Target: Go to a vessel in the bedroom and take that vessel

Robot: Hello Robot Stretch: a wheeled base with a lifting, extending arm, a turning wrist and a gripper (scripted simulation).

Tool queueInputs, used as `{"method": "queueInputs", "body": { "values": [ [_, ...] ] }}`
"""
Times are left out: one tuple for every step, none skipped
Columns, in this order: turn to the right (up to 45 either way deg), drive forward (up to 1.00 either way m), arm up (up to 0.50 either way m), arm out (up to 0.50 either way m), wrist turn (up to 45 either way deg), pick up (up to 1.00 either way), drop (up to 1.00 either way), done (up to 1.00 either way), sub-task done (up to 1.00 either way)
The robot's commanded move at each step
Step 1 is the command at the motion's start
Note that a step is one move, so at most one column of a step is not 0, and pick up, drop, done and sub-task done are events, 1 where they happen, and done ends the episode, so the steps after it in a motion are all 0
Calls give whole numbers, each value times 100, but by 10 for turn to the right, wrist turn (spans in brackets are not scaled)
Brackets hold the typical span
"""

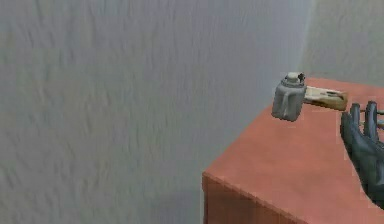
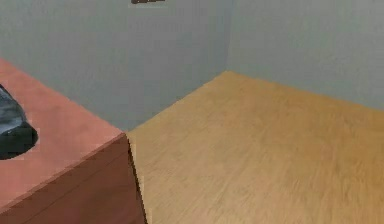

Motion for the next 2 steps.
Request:
{"method": "queueInputs", "body": {
  "values": [
    [0,10,0,0,0,0,0,0,0],
    [30,0,0,0,0,0,0,0,0]
  ]
}}
